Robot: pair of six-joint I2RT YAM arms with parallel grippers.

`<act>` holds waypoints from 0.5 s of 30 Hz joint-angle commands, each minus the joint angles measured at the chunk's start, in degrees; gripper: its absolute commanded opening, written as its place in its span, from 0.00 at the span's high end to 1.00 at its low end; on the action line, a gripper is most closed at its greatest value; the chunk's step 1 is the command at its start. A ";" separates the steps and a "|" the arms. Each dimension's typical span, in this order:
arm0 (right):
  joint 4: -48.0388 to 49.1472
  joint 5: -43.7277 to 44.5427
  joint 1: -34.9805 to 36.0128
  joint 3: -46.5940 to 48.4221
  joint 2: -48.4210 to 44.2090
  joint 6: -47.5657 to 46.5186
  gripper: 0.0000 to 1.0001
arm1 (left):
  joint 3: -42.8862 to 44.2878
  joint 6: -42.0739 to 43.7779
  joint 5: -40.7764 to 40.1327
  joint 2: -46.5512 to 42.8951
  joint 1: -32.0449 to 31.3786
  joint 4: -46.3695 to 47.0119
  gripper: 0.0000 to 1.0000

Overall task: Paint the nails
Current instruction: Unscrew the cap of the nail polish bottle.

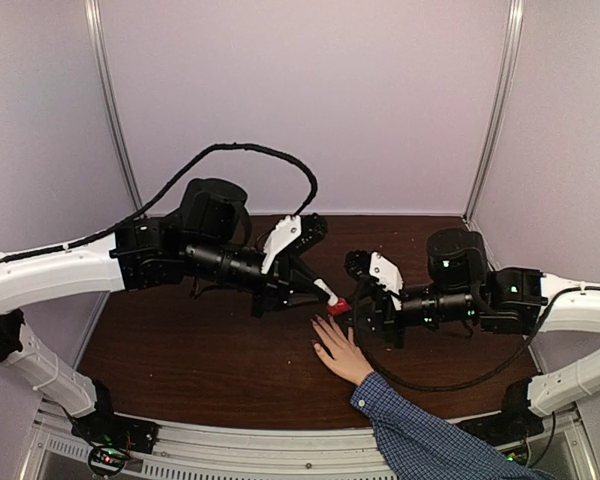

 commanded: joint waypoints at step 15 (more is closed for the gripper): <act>5.43 17.07 -0.41 0.96 1.86 2.87 1.00 | -2.40 -14.50 -12.95 2.60 0.28 13.17 0.76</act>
